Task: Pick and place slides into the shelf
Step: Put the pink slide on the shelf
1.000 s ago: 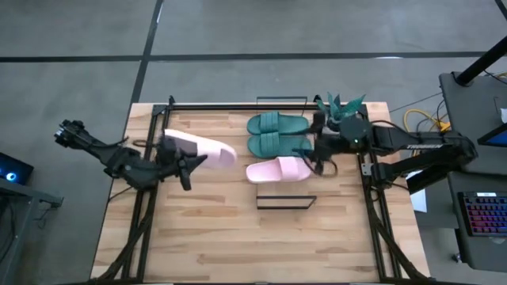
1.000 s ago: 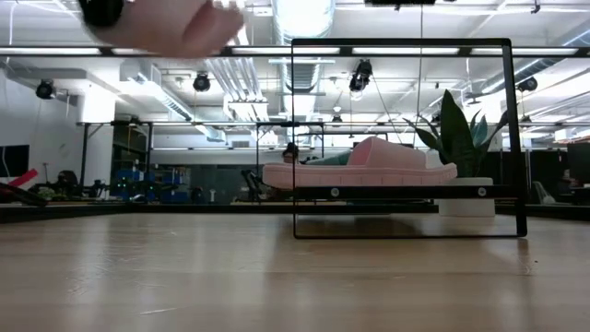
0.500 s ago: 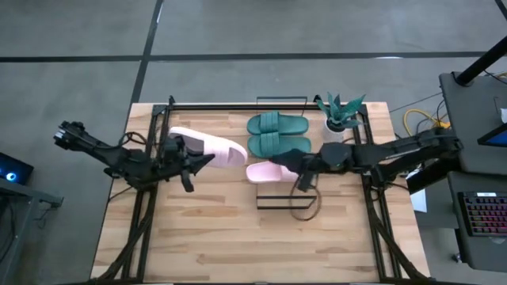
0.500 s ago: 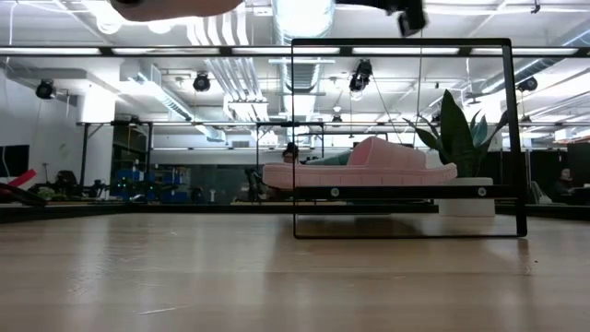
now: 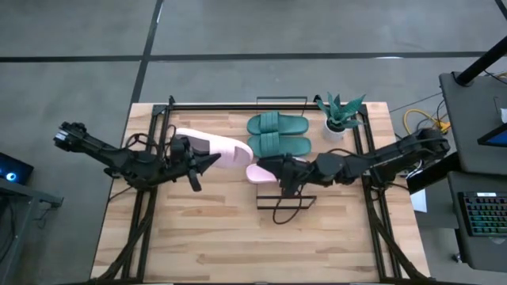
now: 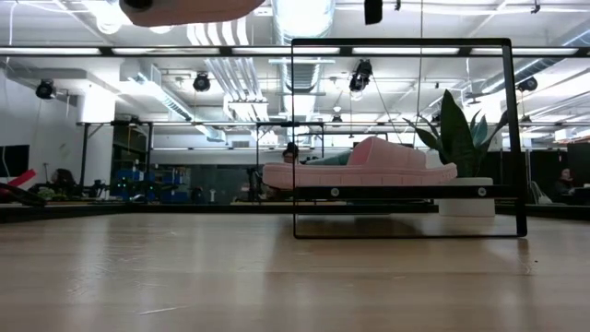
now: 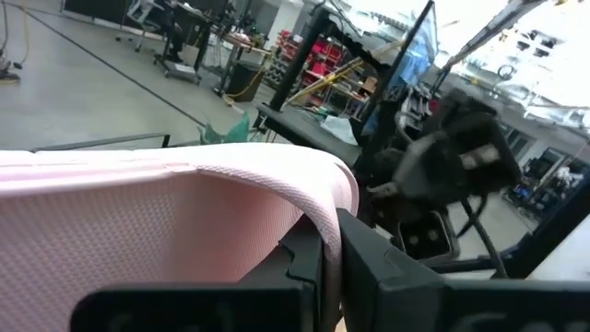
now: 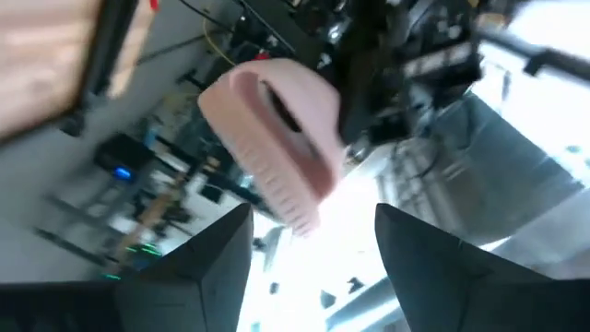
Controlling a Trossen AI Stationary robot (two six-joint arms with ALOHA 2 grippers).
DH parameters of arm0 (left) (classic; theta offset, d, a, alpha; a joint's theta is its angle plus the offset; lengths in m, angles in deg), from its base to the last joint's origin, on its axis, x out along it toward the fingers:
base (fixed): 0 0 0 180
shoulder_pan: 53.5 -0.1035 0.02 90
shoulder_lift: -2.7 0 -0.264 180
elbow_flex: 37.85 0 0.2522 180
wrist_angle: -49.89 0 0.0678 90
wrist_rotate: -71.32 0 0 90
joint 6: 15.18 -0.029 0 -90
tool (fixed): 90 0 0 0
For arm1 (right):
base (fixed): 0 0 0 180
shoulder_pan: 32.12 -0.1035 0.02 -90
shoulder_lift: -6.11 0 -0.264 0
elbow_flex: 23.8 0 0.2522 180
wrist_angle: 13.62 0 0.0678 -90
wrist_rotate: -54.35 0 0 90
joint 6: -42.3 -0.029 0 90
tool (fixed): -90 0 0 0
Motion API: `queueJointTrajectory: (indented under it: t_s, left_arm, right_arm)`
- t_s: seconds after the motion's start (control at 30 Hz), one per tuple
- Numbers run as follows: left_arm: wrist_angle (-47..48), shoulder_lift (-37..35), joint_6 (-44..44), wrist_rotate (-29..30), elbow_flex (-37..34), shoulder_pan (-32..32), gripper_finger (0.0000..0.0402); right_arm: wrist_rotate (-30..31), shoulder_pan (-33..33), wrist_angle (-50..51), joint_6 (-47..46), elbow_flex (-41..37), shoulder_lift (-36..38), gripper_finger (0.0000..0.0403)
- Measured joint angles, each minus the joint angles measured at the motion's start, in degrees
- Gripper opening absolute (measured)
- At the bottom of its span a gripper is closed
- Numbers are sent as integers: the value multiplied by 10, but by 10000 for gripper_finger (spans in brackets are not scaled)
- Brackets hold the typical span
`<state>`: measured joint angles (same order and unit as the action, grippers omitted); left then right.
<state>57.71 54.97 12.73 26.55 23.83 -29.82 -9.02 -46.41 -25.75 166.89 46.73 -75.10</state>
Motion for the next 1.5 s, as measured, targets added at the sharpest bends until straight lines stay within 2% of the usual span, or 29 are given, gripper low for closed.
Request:
queueJointTrajectory:
  t_s: [0.23,0.43,0.77,0.9,1.1,1.23,1.33,1.5]
  left_arm:
    - [-62,18,-14,-18,-2,-14,0]
    - [-83,37,-13,-42,-1,-18,0]
    - [-116,58,-13,-80,-1,-26,0]
    - [-121,61,-13,-87,0,-27,0]
    - [-131,60,-32,-106,0,-34,0]
    - [-134,61,-81,-112,1,-34,3]
    - [-137,61,-145,-118,1,-35,27]
    - [-136,60,-270,-126,1,-35,113]
  right_arm:
    - [-17,3,-6,144,2,-4,219]
    - [-16,5,-6,212,2,-4,219]
    - [-16,7,0,213,2,-4,209]
    - [-17,7,-1,210,2,-4,163]
    - [-5,7,2,193,2,-4,32]
    - [-3,7,1,172,2,-4,29]
    - [-3,8,0,138,2,-4,28]
    - [-7,19,3,71,2,9,28]
